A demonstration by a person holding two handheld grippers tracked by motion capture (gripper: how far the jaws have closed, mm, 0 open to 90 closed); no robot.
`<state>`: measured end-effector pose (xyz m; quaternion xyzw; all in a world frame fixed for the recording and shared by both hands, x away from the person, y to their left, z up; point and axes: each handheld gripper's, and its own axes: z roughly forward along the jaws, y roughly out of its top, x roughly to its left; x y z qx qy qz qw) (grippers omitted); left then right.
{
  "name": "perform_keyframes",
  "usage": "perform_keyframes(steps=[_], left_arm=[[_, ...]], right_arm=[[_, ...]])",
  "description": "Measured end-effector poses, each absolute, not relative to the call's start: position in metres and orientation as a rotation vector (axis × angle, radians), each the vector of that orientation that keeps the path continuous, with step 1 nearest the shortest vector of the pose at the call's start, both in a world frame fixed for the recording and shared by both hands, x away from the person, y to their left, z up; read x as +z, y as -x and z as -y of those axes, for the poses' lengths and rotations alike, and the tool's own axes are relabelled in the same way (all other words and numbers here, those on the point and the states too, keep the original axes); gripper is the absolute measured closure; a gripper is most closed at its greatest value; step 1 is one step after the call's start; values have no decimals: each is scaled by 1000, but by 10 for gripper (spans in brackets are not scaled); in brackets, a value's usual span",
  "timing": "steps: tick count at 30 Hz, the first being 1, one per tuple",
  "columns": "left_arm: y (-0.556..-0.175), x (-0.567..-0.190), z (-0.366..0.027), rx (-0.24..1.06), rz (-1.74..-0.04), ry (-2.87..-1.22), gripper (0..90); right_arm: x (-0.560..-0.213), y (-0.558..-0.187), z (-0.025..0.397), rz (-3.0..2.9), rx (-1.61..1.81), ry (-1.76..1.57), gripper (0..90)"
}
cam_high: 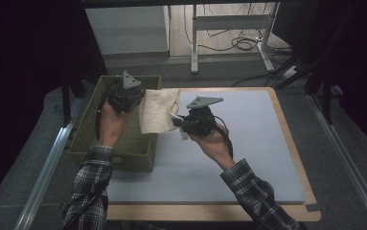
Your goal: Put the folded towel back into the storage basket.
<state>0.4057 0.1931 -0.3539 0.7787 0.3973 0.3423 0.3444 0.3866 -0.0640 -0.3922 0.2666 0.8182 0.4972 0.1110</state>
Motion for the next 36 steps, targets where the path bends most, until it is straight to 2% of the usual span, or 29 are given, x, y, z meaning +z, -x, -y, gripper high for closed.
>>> perform_keyframes(steps=[13, 36], left_arm=[[-405, -362, -247, 935, -1151, -2011, 823], [-413, -402, -316, 884, -1280, -2006, 821]], right_arm=[[-402, -393, -4, -2462, 1456, -708, 812], [-427, -409, -105, -2634, 1241, -692, 811]])
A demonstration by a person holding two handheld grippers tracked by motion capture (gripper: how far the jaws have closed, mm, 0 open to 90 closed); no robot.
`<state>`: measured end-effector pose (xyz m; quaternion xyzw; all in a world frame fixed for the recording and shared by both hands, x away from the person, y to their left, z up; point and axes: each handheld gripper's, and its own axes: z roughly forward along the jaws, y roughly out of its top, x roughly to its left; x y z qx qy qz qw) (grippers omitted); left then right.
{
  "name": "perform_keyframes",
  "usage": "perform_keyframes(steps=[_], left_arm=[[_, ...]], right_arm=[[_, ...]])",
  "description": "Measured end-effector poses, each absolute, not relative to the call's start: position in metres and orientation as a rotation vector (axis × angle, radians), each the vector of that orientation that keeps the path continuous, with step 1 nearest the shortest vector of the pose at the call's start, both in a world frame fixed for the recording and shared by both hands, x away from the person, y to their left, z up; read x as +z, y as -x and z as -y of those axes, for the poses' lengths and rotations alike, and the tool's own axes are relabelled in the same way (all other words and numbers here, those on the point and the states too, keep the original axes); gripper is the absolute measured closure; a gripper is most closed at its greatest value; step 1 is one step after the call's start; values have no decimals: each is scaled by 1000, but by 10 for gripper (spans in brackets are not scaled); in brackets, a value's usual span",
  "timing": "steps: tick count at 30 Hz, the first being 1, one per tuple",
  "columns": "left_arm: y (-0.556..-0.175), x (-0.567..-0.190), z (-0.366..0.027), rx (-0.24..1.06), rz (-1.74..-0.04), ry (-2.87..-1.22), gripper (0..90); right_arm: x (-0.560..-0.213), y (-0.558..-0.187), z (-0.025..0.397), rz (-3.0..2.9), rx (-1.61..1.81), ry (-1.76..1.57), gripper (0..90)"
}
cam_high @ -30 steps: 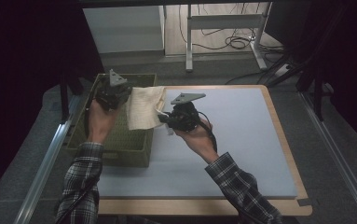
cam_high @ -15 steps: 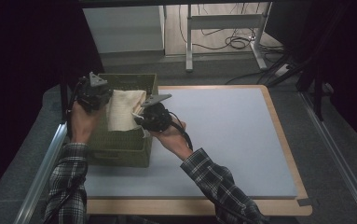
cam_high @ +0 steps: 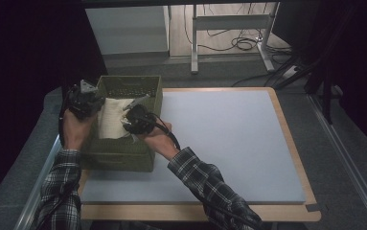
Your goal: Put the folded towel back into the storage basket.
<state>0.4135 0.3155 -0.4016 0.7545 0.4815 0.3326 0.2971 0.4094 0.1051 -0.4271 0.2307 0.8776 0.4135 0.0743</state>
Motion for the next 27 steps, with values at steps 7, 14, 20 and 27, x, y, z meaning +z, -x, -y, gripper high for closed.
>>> perform_keyframes(steps=[7, 14, 20, 27], left_arm=[[-418, -413, -325, 853, -1291, -2029, 818], [-428, -424, -322, 825, -1294, -2048, 814], [-436, -430, -315, 819, -1304, -2096, 813], [-444, -438, -313, 779, -1340, -2135, 802]], right_arm=[[-435, -412, -126, -2684, 1148, -697, 808], [-436, -420, -130, -2698, 1080, -747, 802], [-437, -422, -135, -2723, 1012, -764, 797], [-439, -427, -141, -2746, 936, -802, 783]])
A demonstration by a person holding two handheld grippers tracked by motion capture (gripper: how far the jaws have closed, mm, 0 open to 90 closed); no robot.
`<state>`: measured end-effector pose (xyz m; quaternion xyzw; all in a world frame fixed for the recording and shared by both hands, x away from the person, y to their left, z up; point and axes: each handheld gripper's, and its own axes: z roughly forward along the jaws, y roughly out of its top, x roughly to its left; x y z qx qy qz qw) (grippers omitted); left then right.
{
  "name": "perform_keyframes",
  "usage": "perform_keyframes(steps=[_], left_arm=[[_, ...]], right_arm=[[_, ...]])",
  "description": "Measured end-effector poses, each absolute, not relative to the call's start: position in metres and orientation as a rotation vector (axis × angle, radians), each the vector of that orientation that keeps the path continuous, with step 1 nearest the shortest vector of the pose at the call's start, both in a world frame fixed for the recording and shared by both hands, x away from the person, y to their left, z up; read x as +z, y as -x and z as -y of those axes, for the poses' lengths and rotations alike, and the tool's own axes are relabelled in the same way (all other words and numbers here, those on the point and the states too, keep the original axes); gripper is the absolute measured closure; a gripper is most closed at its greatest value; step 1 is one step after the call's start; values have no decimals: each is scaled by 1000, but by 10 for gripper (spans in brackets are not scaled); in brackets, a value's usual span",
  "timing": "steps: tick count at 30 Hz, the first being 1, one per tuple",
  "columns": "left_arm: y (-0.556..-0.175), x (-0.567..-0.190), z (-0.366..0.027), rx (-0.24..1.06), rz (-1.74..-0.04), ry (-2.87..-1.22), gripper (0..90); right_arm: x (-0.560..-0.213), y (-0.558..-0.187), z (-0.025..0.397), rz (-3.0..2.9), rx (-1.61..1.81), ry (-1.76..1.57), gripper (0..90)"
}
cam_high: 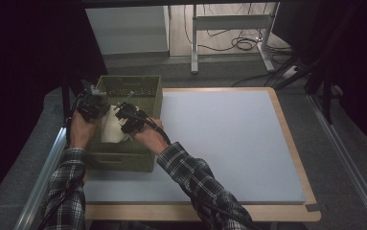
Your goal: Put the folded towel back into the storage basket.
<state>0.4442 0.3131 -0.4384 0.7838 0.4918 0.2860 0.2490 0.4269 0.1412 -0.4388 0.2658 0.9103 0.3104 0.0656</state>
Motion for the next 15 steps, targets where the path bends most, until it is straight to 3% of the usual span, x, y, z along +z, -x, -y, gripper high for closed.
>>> perform_keyframes(steps=[5, 15], left_arm=[[-447, -442, -314, 757, -1373, -2109, 669], [-436, -435, -313, 732, -1355, -2020, 489]], right_arm=[[-438, -428, -140, -2723, 933, -806, 686], [-431, -432, -120, -2661, 1023, -788, 585]])
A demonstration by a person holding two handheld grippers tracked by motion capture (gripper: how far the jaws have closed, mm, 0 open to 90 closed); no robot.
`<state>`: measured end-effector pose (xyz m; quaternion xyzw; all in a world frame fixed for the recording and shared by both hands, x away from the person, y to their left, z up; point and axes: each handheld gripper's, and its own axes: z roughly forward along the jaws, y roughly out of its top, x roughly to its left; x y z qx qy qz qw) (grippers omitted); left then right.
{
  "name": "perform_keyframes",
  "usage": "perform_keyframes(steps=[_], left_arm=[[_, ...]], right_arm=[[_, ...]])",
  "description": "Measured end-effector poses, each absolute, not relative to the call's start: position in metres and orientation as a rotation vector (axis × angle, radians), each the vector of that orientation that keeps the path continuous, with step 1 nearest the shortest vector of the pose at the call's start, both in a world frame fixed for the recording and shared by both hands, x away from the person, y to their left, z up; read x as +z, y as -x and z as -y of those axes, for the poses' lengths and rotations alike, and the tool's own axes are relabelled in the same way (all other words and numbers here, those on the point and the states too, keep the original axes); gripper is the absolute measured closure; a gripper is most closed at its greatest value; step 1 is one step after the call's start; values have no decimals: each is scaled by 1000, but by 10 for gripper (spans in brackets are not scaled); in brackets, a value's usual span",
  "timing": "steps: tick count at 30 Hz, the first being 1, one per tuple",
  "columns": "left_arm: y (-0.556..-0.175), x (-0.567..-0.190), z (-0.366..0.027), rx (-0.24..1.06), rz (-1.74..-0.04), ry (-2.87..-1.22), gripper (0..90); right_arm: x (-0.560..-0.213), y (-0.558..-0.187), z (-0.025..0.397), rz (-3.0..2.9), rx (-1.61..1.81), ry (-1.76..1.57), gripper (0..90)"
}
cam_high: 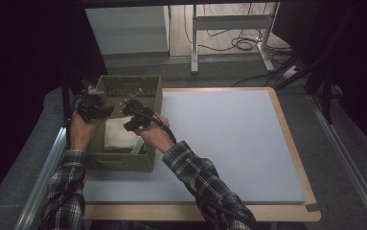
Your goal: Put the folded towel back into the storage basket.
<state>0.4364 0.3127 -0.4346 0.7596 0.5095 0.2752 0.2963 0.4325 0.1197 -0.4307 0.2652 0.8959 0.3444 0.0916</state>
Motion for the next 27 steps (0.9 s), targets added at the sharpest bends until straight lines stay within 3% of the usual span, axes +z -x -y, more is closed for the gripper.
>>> perform_keyframes(steps=[16, 27], left_arm=[[-413, -430, -293, 559, -1291, -1899, 207], [-392, -424, -274, 509, -1257, -1845, 87]], right_arm=[[-420, -414, -59, -2578, 1200, -676, 304], [-419, -404, -13, -2565, 1269, -667, 160]])
